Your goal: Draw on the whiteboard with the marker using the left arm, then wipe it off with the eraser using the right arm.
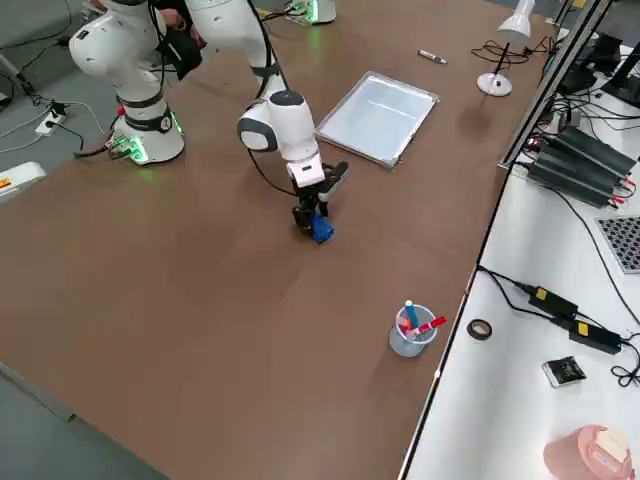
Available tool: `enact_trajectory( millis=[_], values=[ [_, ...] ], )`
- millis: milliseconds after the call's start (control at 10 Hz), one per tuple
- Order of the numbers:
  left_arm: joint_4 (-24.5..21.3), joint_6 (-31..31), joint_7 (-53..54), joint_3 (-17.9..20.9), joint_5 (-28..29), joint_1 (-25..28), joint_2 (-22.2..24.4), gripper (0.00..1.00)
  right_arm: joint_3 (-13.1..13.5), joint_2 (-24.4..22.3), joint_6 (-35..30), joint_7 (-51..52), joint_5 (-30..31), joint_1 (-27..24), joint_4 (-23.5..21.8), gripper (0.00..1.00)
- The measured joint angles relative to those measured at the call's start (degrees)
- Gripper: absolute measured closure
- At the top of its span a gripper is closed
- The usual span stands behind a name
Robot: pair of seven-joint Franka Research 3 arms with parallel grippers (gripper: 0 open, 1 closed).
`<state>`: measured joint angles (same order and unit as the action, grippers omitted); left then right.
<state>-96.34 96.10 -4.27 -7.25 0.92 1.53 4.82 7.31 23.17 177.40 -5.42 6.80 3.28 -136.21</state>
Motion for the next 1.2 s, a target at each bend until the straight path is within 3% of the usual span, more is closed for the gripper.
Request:
enact_trajectory(
  millis=[300, 400, 1200],
  values=[
    [-0.01, -0.02, 0.00, 0.00, 0.00, 0.00, -0.02, 0.00, -0.54, -0.12, -0.36, -3.03, 0.00, 0.06, 0.25, 0.03],
    [-0.01, -0.02, 0.03, 0.00, 0.00, 0.00, -0.04, 0.00, -0.79, -0.61, -2.00, -3.72, 0.00, 0.13, 0.67, 0.01],
    [-0.01, -0.02, 0.19, 0.00, 0.00, -0.01, -0.05, 0.00, -2.33, -15.13, -31.04, -4.89, 0.05, 3.22, 9.73, 0.01]
  ],
)
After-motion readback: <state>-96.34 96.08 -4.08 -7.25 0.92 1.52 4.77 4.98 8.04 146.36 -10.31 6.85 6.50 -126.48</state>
